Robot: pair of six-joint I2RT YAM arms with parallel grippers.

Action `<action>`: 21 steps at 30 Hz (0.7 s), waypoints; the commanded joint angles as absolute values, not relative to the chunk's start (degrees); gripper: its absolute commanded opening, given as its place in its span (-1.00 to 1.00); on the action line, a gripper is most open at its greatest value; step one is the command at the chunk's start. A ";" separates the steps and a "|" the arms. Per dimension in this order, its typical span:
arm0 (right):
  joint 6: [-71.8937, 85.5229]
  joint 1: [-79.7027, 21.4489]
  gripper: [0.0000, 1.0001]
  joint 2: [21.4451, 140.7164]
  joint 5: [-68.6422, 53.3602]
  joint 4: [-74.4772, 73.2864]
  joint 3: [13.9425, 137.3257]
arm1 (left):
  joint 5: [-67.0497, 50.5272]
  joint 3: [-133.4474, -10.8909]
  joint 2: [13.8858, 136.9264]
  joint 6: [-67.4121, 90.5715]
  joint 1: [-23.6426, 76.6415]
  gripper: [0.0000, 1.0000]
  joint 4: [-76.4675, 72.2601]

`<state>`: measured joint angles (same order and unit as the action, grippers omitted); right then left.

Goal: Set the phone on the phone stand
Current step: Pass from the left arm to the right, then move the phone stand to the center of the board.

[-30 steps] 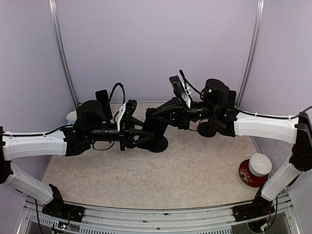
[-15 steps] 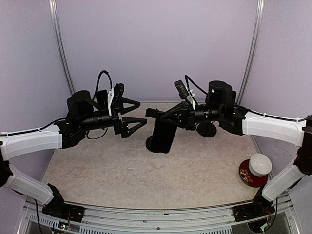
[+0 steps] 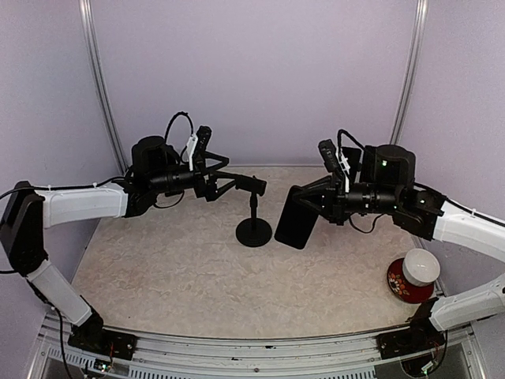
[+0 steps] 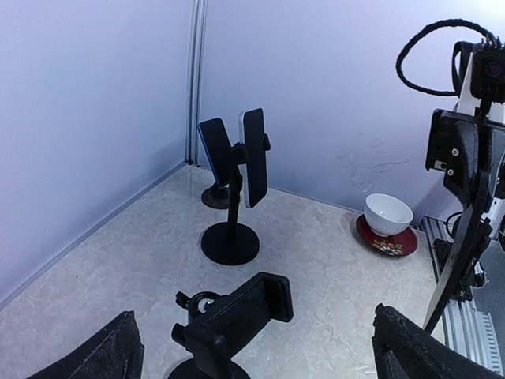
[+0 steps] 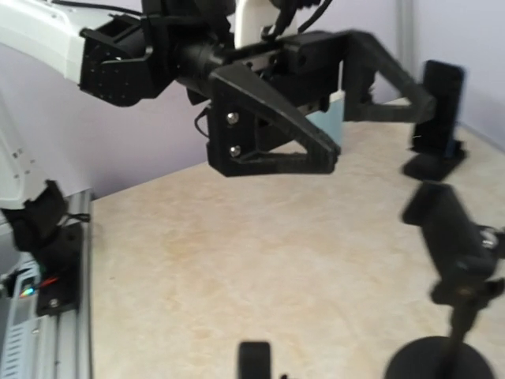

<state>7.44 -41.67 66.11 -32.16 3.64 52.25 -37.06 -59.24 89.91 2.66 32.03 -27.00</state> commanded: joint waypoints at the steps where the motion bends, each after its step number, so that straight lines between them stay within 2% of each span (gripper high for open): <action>1: 6.15 -41.22 -1.00 61.74 -26.28 5.15 50.18 | -43.13 -63.04 93.11 3.80 29.71 0.96 -29.20; 8: 6.70 -41.20 -1.00 61.51 -26.25 5.32 48.42 | -51.54 -67.98 99.76 3.36 27.07 0.86 -26.84; 15: 7.64 -41.22 -1.00 61.87 -27.07 6.36 47.16 | -58.76 -73.36 106.18 5.23 26.01 0.63 -25.88; 21: 7.81 -41.19 -1.00 61.51 -26.78 6.57 46.31 | -63.27 -73.40 108.38 5.80 25.97 0.44 -26.49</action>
<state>7.14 -41.65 62.41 -26.74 3.22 46.78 -58.19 -72.31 107.20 5.28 26.13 -26.41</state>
